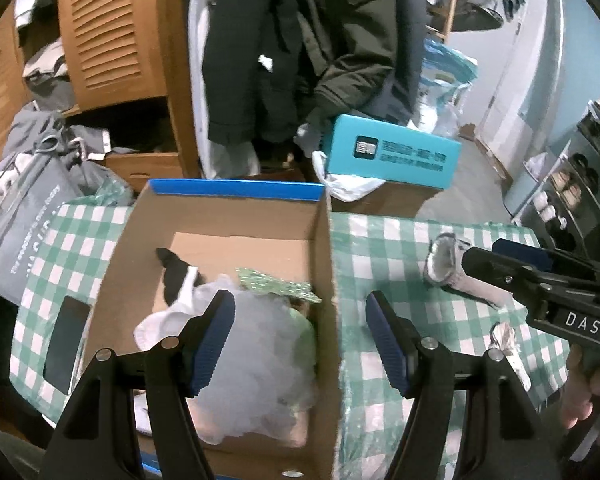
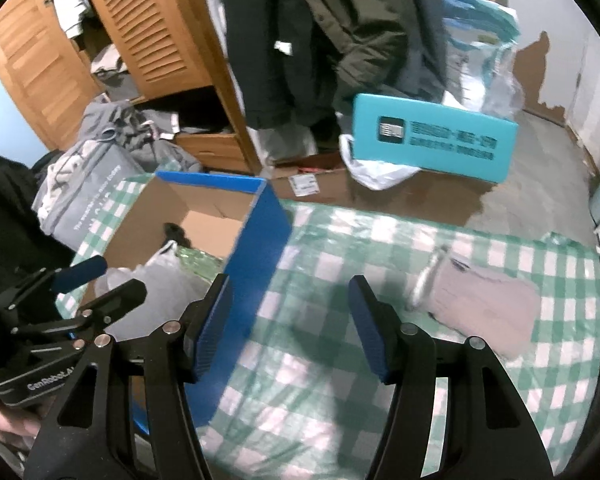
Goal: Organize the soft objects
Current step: 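Withdraw both tools from the shoebox toward the crumpled white bundle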
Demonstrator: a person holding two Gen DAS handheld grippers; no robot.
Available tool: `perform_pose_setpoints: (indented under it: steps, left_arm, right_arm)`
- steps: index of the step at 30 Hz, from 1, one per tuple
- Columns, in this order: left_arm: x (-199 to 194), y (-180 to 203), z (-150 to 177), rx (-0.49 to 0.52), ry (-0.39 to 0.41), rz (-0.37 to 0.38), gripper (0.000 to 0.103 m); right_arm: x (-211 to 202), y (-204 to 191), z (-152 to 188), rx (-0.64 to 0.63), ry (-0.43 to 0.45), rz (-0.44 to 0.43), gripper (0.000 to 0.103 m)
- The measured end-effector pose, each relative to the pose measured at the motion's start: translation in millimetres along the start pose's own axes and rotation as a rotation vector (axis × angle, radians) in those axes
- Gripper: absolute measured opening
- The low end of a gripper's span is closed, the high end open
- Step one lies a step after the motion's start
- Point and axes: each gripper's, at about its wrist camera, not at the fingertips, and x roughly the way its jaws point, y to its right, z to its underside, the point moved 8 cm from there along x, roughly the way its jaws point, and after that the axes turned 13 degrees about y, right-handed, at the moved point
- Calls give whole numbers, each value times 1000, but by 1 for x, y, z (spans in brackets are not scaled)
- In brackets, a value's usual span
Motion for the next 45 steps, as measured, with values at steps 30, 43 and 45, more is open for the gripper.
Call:
perform_pose_setpoints:
  steps: [30,43,45]
  left_arm:
    - [29,124,59,161,-158,121,73]
    - [56,173,94,184,-263,169,74]
    - [59,177,98,196,-268,165,74]
  right_arm:
    - [-70,173,93,182,-98,316,66]
    - [-80,223,134,217,-170,425,66]
    - [-79,230,140,221,-189,438,66]
